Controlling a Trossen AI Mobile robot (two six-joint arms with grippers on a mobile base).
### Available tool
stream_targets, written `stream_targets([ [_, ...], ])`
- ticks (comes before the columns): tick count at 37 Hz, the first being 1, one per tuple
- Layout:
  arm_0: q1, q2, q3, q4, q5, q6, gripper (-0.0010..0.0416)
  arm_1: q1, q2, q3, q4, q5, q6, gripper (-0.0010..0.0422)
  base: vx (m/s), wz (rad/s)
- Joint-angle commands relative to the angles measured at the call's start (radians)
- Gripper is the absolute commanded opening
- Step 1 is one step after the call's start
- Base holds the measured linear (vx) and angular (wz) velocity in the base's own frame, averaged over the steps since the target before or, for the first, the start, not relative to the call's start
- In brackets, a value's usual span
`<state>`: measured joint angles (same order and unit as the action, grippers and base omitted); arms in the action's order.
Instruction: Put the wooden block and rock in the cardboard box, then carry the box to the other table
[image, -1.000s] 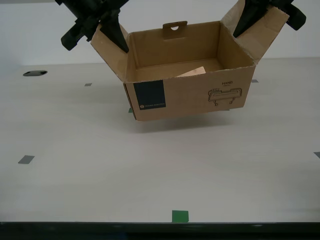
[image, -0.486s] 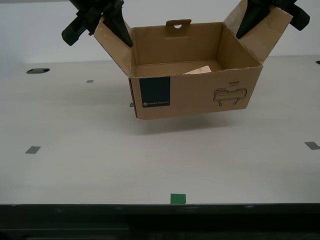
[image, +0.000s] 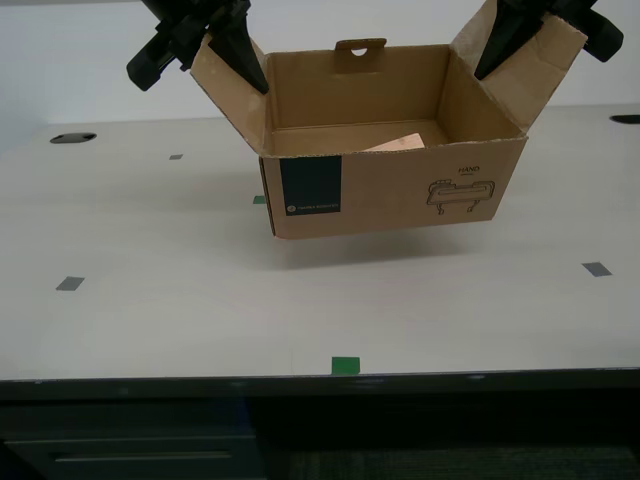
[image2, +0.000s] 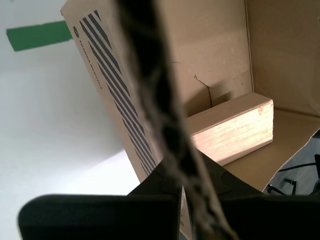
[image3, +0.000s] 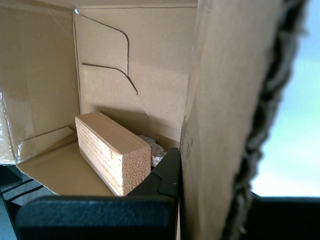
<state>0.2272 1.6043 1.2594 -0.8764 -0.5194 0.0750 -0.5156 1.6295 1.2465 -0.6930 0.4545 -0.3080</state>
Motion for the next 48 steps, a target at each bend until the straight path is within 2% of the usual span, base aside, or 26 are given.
stream_targets([
  [1,0.003,-0.001,0.002,0.004,-0.021,0.002,-0.0001,-0.003,-0.001,-0.001,0.01,0.025,0.009,-0.0001,-0.078,-0.007],
  [27,0.004,-0.001,0.002,0.003,-0.021,0.005,-0.0001,-0.003,-0.001,-0.001,0.019,0.026,0.014,-0.0001,-0.092,0.002],
  [37,0.006,-0.001,0.002,0.001,-0.021,0.013,-0.0001,-0.003,-0.001,-0.001,0.019,0.026,0.033,-0.0001,-0.112,0.046],
  [48,0.009,-0.001,0.002,0.013,-0.021,0.021,-0.0001,-0.003,-0.001,-0.001,0.031,0.026,0.085,-0.0001,-0.135,0.094],
])
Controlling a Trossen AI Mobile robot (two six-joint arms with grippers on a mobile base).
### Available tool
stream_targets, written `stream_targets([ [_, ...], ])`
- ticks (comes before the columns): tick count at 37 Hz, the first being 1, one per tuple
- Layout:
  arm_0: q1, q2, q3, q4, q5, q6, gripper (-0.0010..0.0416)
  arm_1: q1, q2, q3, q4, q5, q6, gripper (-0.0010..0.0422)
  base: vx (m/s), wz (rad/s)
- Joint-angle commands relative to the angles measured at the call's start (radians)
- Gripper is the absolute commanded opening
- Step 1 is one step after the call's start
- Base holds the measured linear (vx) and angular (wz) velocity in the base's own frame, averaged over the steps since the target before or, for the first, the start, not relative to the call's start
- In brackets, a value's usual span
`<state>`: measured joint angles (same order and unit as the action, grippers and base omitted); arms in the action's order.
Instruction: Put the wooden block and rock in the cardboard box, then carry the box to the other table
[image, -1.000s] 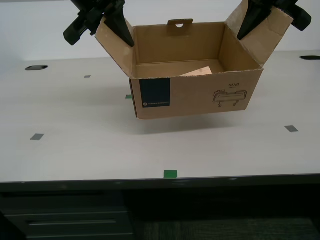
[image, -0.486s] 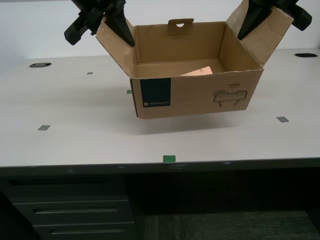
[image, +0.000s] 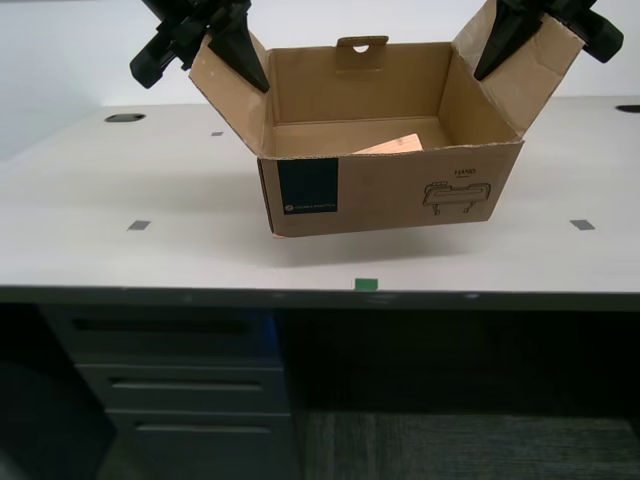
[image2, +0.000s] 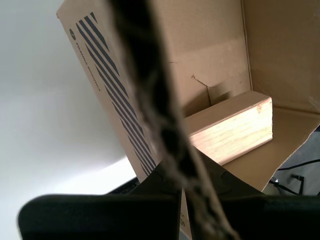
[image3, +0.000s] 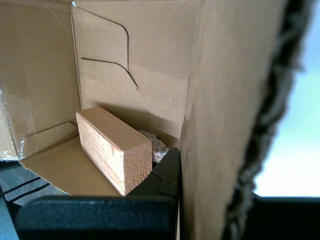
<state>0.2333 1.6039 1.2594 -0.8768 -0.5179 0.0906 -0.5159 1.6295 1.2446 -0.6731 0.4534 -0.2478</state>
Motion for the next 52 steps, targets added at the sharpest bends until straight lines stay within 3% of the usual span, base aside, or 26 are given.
stream_targets([
  [1,0.003,-0.001,0.002,0.014,-0.023,0.006,-0.0001,-0.002,-0.001,0.001,0.011,0.027,0.026,-0.0001,-0.158,0.128],
  [14,0.003,-0.001,0.002,0.022,-0.023,0.014,-0.0001,-0.003,-0.001,0.001,0.017,0.027,0.026,-0.0001,-0.162,0.087],
  [22,0.003,-0.001,0.002,0.023,-0.023,0.014,-0.0001,-0.004,-0.001,0.0,0.032,0.025,-0.028,-0.0001,-0.136,0.006],
  [28,0.004,-0.001,0.002,0.024,-0.022,0.014,-0.0001,-0.006,-0.001,0.0,0.035,-0.008,-0.083,-0.0001,-0.109,-0.014],
  [32,0.005,-0.001,0.002,0.023,-0.023,0.014,-0.0001,-0.014,-0.001,-0.001,0.034,-0.008,-0.102,-0.0001,-0.093,0.023],
  [52,0.005,-0.001,0.002,0.01,-0.022,0.013,-0.0001,-0.035,-0.001,-0.002,0.019,-0.008,-0.1,-0.0001,-0.072,0.102],
])
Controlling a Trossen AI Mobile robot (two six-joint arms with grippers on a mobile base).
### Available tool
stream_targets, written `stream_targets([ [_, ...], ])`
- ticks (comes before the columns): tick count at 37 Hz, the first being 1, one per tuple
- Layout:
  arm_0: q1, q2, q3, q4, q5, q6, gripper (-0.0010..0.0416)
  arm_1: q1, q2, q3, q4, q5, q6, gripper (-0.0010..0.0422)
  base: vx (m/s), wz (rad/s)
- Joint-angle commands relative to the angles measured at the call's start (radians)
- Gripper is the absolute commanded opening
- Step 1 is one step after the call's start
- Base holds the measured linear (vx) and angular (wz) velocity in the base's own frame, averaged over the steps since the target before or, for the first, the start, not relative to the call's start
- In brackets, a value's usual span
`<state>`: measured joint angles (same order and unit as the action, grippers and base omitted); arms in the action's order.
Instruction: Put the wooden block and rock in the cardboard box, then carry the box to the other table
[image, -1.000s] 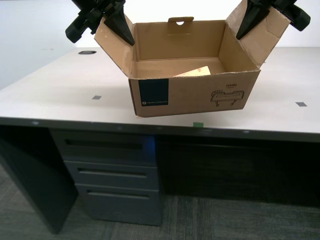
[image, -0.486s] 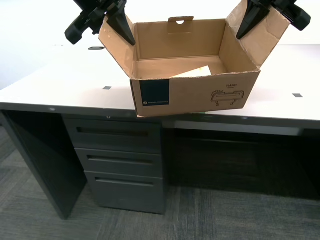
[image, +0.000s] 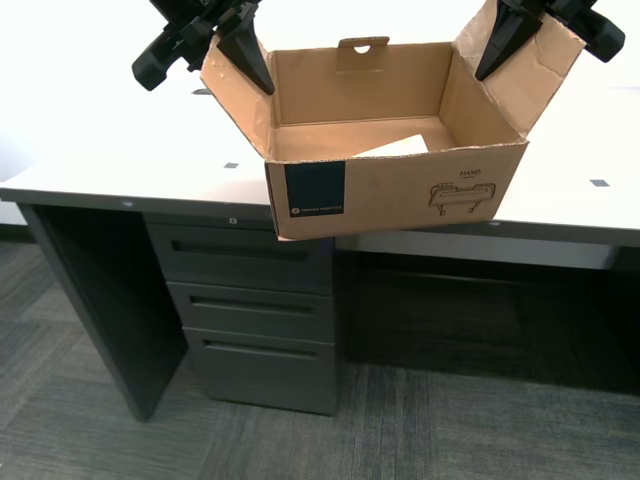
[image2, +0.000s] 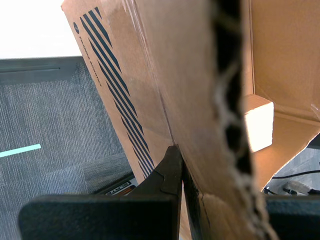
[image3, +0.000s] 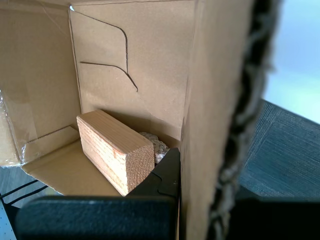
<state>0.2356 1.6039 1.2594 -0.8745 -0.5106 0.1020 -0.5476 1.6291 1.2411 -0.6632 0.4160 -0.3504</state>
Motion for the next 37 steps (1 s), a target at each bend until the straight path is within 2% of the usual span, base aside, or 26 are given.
stream_targets([
  [1,0.003,-0.001,0.002,0.008,-0.029,0.002,-0.0001,-0.003,-0.001,0.002,0.01,0.029,0.003,-0.0001,-0.066,0.172],
  [11,0.004,-0.001,0.002,0.006,-0.03,0.003,-0.0001,-0.004,-0.001,0.002,0.009,0.029,0.036,-0.0001,-0.051,0.188],
  [19,0.004,-0.001,0.002,0.003,-0.03,0.004,-0.0001,-0.004,-0.001,0.002,0.008,0.029,0.037,-0.0001,-0.041,0.22],
  [25,0.004,-0.001,0.002,0.002,-0.029,0.007,-0.0001,-0.004,-0.001,0.002,0.009,0.029,0.088,-0.0001,-0.041,0.239],
  [37,0.005,-0.001,0.002,0.0,-0.03,0.002,-0.0001,-0.005,-0.001,0.002,0.018,0.029,0.084,-0.0001,-0.042,0.249],
])
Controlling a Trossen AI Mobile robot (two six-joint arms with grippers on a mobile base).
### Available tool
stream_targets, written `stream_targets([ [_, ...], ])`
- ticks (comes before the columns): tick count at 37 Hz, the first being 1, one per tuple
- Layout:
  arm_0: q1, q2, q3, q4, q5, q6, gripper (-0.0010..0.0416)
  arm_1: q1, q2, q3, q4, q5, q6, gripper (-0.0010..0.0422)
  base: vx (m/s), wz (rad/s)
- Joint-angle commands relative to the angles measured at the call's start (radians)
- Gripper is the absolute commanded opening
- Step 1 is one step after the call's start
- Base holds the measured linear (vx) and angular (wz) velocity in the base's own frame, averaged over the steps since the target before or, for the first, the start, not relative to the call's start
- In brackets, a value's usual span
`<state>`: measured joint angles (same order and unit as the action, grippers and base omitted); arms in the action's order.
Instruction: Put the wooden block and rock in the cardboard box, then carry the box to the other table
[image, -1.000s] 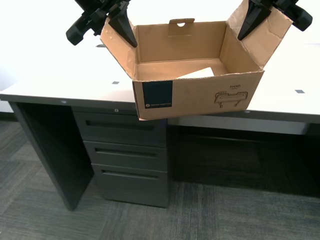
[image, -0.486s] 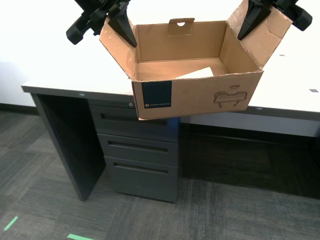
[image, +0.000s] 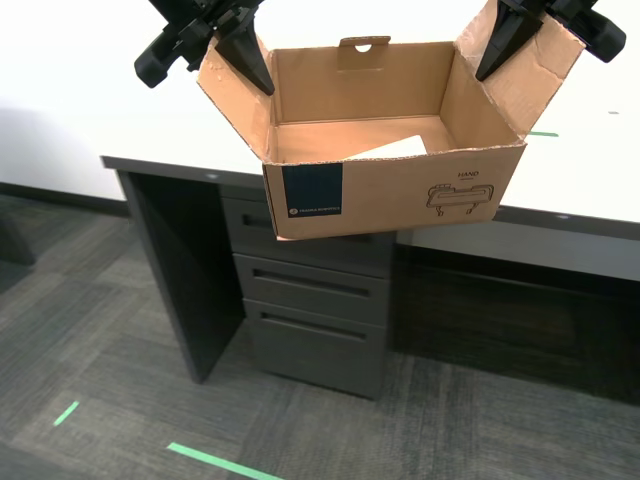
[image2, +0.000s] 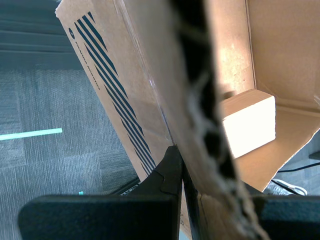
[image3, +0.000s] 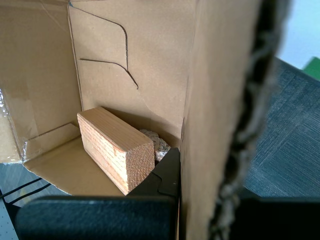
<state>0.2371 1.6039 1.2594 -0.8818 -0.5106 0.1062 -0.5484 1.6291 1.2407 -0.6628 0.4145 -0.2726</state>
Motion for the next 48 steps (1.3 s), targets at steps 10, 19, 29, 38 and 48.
stream_targets([
  [10,0.004,-0.001,0.002,0.01,-0.03,-0.011,-0.0001,-0.004,-0.001,0.002,0.048,0.031,-0.036,-0.0001,-0.041,0.275],
  [19,0.004,-0.001,0.002,0.01,-0.03,-0.013,-0.0001,-0.004,-0.001,0.002,0.052,0.016,-0.055,-0.0001,-0.034,0.271],
  [29,0.005,-0.001,0.002,0.013,-0.03,-0.013,-0.0001,-0.004,-0.001,0.002,0.053,0.014,-0.054,-0.0001,-0.027,0.246],
  [38,0.005,-0.001,0.002,0.011,-0.03,-0.012,-0.0001,-0.005,-0.001,0.002,0.051,0.015,-0.054,-0.0001,-0.005,0.224],
  [48,0.006,-0.001,0.002,0.011,-0.03,-0.008,-0.0001,-0.004,-0.001,0.002,0.053,0.014,-0.018,-0.0001,0.003,0.229],
])
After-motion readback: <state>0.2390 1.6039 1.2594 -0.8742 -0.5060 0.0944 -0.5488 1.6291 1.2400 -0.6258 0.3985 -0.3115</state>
